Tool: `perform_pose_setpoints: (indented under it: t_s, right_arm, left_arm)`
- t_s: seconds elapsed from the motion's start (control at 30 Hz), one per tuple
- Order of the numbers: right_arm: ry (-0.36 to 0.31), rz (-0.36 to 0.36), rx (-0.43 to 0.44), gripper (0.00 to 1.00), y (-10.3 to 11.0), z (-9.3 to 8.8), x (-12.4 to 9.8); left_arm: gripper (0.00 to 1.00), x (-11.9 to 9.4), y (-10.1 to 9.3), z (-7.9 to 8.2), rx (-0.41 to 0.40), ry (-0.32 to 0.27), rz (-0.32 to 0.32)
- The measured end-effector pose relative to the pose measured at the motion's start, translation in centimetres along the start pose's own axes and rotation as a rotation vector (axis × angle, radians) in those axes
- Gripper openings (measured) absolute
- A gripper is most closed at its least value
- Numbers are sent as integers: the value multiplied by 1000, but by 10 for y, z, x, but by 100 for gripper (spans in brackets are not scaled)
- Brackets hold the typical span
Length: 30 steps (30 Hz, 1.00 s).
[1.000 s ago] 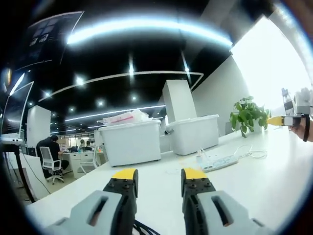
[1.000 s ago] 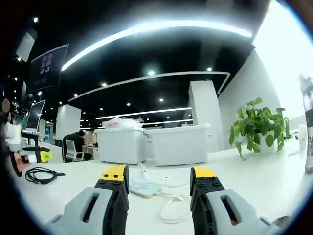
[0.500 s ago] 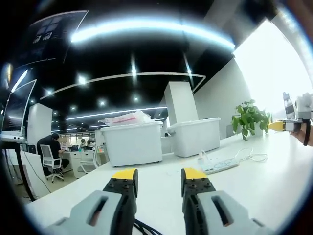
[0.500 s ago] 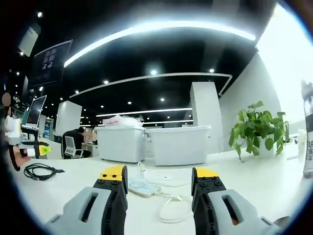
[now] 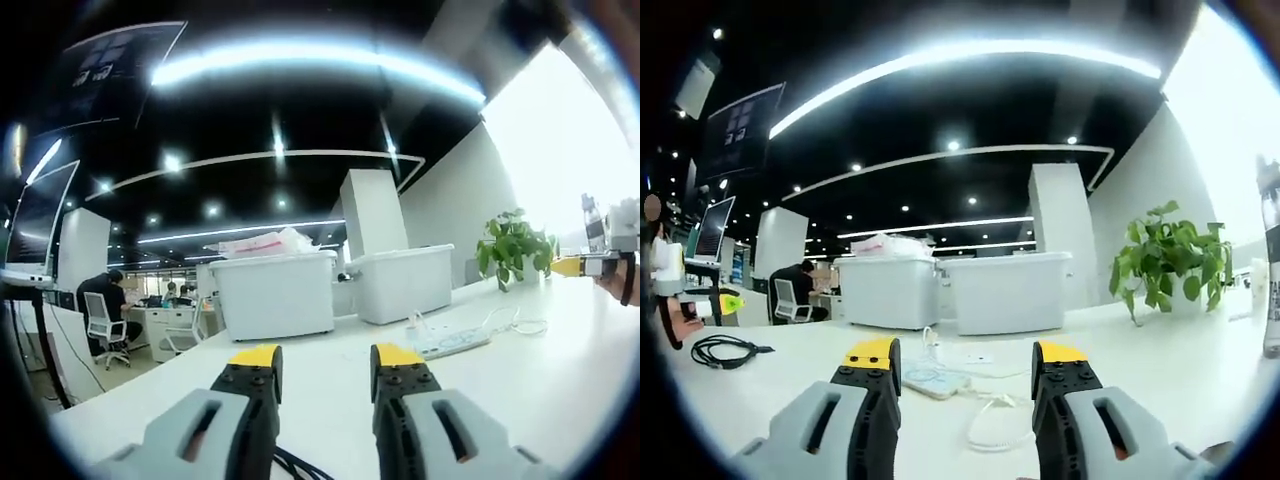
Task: Coil the Type-C to USB data cable on the desktop and secure it with Velcro straps.
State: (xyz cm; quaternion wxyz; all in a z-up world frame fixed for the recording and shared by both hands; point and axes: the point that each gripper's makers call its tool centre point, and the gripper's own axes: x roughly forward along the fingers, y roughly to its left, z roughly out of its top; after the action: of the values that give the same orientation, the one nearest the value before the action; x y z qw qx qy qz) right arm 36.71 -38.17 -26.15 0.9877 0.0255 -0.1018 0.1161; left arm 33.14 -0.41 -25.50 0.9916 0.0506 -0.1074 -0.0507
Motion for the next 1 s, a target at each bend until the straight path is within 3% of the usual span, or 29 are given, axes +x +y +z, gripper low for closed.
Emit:
perform_pose_setpoints:
  t_s: [1.0]
  right_arm:
    - [27, 6, -19, 52, 1, -6, 1]
  left_arm:
    - [37, 1, -7, -3, 9, 15, -23]
